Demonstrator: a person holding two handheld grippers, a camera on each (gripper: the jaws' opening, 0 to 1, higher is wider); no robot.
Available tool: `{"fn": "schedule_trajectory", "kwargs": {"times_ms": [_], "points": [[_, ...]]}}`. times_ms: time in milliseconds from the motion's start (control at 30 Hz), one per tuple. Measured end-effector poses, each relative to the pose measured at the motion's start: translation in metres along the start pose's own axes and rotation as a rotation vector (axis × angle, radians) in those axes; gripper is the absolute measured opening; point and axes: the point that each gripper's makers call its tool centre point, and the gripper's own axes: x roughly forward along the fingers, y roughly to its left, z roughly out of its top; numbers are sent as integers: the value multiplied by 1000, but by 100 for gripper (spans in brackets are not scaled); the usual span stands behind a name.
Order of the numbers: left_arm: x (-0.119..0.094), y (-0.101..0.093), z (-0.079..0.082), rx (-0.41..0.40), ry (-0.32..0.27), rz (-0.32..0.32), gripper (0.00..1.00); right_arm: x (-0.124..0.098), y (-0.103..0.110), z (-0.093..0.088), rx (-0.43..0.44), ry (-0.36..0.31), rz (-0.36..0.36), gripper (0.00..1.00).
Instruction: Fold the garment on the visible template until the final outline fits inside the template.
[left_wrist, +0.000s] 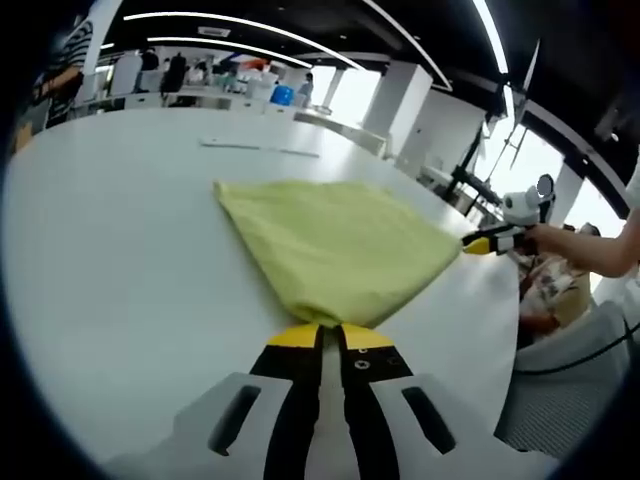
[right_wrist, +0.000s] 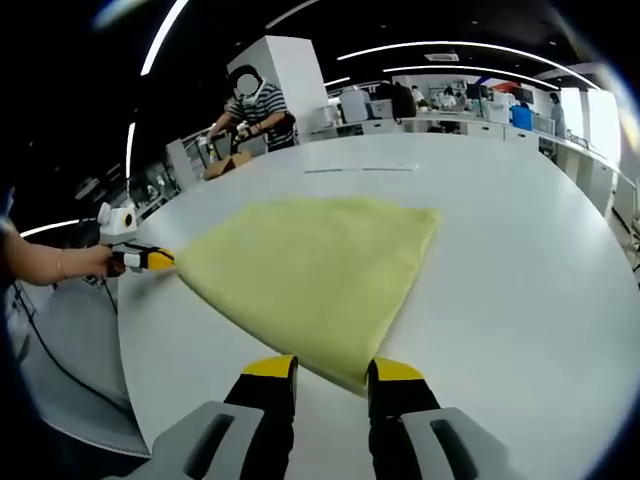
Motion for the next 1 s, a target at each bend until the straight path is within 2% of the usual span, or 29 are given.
{"fn": "schedule_trajectory", "kwargs": {"times_ms": [233, 567, 1000], "points": [[0, -2, 0, 0, 1, -6, 0, -2, -3, 2, 3, -5, -9, 16], [-3, -3, 2, -18, -8, -12, 0, -4, -10, -1, -4, 8, -46, 0], [-11, 2, 5, -26, -1, 5, 0, -7, -11, -4, -6, 18, -43, 0]]}}
